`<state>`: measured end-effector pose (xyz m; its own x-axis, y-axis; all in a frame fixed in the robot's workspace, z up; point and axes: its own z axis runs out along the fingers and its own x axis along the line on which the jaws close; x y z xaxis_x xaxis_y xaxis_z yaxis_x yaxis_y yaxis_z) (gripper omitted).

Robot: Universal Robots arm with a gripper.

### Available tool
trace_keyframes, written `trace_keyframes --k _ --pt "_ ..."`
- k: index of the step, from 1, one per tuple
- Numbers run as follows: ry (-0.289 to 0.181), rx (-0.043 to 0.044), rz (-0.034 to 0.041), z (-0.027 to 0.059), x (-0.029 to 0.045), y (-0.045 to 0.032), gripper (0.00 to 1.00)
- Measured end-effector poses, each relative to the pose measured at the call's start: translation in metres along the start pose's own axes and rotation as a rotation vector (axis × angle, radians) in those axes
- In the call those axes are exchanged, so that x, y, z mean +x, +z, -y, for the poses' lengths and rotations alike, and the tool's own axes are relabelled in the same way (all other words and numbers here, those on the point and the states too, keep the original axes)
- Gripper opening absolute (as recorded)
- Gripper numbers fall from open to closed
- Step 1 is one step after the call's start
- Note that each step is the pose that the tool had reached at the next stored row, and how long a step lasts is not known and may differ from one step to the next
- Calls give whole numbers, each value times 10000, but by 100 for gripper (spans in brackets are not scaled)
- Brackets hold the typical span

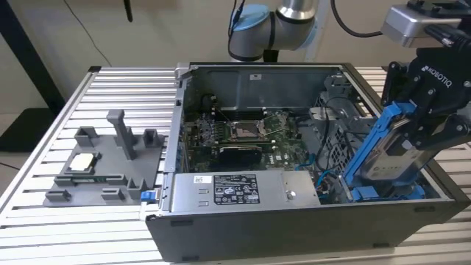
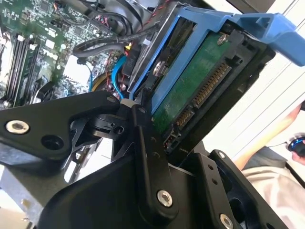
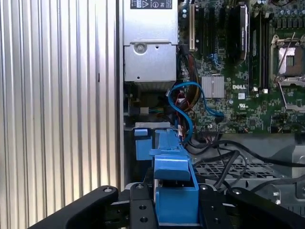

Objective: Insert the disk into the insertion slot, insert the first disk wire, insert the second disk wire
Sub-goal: 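Insert the disk into the insertion slot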

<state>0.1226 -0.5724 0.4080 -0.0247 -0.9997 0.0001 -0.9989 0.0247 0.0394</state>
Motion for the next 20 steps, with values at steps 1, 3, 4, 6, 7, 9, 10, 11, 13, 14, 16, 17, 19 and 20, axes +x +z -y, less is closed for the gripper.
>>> trace_keyframes --k 1,3,4,6,7,9,10,11,13,14,16,17,19,20 --pt "1 -2 -1 1 2 18 33" --pt "0 -11 -1 3 3 54 33" --pt "0 -14 0 4 4 73 33" --pt "-1 -15 -1 6 4 109 33" --pt "0 -15 -1 6 4 125 33" --pt "0 -15 -2 7 4 155 33" --pt "-1 -15 -1 8 4 167 33" --pt "0 -15 -2 8 4 176 33" --pt "0 -15 -1 9 4 194 33" --pt "0 -15 -1 9 4 202 33" --pt "0 -15 -2 9 4 209 33" --pt "0 -15 -2 10 4 209 33" --pt "0 -15 -2 10 4 210 33" --pt "0 -15 -2 9 4 210 33"
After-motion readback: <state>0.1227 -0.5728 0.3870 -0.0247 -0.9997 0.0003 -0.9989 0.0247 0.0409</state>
